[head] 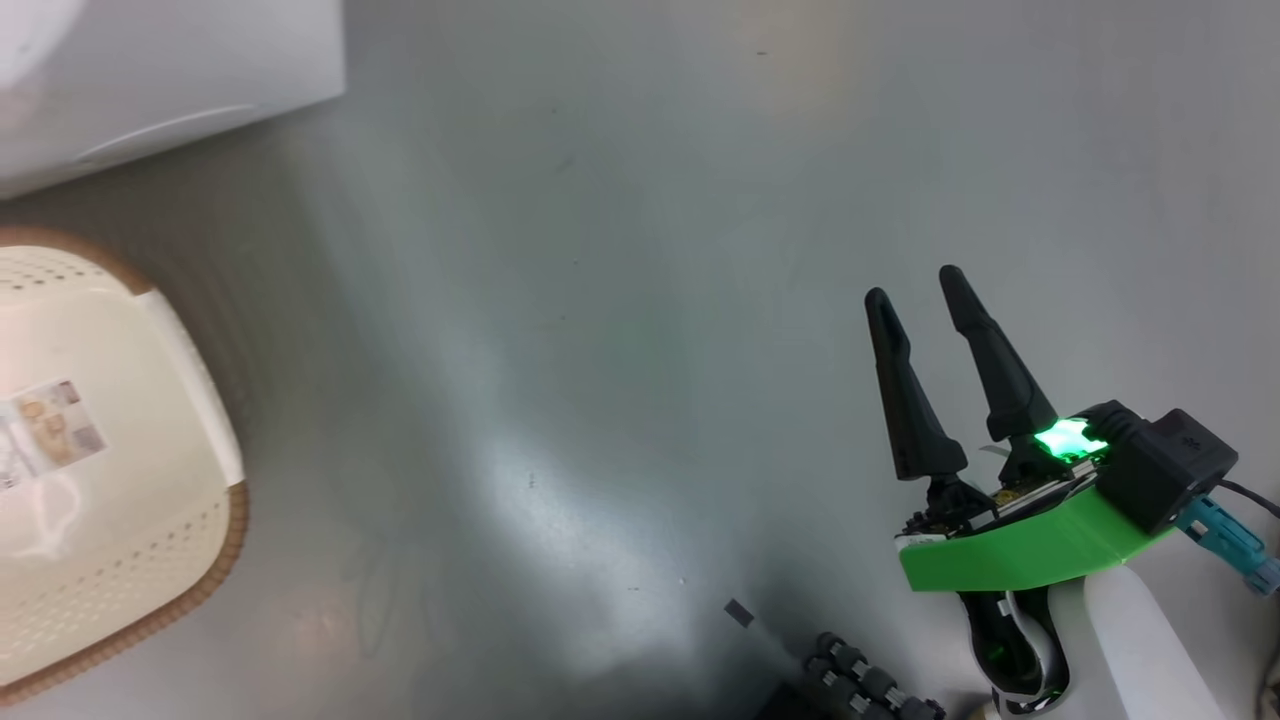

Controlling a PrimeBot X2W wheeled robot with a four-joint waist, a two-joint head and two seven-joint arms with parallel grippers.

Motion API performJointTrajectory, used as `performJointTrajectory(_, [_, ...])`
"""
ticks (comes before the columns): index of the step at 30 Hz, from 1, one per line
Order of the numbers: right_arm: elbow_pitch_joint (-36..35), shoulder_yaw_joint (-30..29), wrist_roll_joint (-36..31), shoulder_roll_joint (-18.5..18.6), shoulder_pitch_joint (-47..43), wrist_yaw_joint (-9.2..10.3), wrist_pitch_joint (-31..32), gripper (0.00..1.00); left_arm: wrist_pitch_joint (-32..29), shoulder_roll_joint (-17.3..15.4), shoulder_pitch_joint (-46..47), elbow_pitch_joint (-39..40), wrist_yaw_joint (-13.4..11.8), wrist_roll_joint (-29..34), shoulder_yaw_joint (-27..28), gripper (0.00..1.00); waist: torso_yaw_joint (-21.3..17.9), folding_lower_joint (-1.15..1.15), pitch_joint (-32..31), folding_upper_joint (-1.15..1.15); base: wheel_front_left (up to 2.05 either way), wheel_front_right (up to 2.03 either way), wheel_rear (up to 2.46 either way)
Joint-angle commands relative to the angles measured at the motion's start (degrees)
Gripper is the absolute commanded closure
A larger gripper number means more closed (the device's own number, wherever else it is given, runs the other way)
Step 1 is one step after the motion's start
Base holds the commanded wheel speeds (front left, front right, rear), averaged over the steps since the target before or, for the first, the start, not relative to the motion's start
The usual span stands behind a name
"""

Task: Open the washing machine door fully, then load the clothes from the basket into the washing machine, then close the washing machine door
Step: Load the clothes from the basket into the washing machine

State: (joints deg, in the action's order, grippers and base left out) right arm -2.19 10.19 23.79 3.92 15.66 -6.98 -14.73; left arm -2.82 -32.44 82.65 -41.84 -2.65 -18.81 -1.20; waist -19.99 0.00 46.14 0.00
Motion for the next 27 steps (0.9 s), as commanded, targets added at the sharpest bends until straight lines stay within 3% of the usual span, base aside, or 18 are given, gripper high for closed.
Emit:
performJointTrajectory(1, [-1.3, 0.7, -0.5, 0.8, -0.8, -0.51, -0.3, 0.00, 0.9, -2.0, -1.9, 2.0, 1.0, -1.2, 0.8, 0.00, 1.0, 0.00, -0.7, 0.00, 0.00, 0.00, 0.00])
performJointTrajectory(5, [-1.5, 0.0, -0.9, 1.3, -1.0, -0.51, -0.3, 0.00, 4.6, -0.5, -4.6, 2.3, 2.9, -3.3, 1.6, 0.00, 2.5, 0.00, -1.9, 0.00, 0.00, 0.00, 0.00])
performJointTrajectory(16, [-2.3, -2.6, -2.2, 2.8, -2.6, -0.51, -0.3, 0.00, 14.2, 2.5, -15.4, 6.4, 2.9, -5.0, 2.6, 0.00, 6.7, 0.00, -6.4, 0.00, 0.00, 0.00, 0.00])
performJointTrajectory(21, [-2.7, -3.6, -2.9, 3.5, -3.8, -0.51, -0.3, 0.00, 16.8, 3.9, -24.1, 12.3, 1.9, -4.8, 3.4, 0.00, 8.7, 0.00, -8.9, 0.00, 0.00, 0.00, 0.00])
performJointTrajectory(27, [-3.0, -4.3, -3.9, 4.6, -5.5, -0.51, -0.3, 0.00, 17.7, 7.5, -37.8, 24.5, -0.6, -4.0, 5.2, 0.00, 11.1, 0.00, -12.6, 0.00, 0.00, 0.00, 0.00])
